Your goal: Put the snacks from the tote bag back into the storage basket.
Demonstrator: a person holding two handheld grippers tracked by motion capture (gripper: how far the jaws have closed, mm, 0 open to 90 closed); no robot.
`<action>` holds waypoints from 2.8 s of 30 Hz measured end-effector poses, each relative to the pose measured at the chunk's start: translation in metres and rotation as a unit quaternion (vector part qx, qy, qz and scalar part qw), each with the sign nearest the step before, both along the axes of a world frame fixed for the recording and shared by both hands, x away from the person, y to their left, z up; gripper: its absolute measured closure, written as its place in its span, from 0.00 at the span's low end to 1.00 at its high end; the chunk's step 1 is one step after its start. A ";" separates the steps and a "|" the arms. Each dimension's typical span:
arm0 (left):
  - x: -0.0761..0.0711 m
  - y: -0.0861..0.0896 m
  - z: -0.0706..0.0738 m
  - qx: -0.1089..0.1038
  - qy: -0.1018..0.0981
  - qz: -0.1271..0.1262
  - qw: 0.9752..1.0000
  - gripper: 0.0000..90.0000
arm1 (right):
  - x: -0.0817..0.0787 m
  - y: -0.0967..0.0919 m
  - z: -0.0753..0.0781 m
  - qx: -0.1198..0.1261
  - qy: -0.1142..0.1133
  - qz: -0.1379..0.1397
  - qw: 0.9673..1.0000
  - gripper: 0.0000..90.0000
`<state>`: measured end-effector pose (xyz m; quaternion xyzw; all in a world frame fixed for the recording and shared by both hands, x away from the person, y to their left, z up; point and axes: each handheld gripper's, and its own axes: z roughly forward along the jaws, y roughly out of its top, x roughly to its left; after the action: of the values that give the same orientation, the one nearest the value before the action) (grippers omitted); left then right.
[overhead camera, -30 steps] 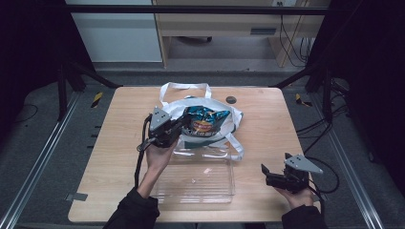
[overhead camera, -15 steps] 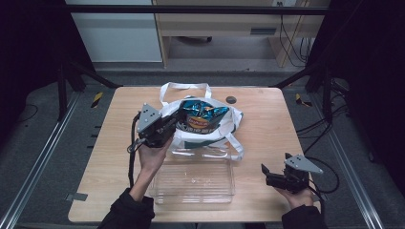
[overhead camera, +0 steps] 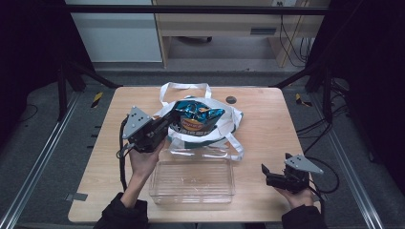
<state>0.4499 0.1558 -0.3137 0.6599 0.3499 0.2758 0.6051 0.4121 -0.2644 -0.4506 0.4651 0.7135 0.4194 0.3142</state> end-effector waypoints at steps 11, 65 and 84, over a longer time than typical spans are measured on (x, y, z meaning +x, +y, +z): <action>-0.019 0.002 -0.002 -0.003 -0.008 -0.008 1.000 1.00 | -0.002 -0.001 0.001 0.001 -0.003 -0.002 1.000 0.07; -0.095 0.017 -0.043 0.009 0.022 -0.037 0.999 1.00 | -0.003 -0.001 0.000 0.002 -0.001 -0.004 1.000 0.07; -0.093 0.004 -0.068 0.022 0.062 -0.048 0.997 1.00 | -0.002 -0.001 0.000 0.002 0.003 -0.001 1.000 0.07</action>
<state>0.3564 0.1601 -0.3819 0.7049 0.3485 0.2132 0.5798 0.4097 -0.2654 -0.4510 0.4679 0.7131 0.4189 0.3116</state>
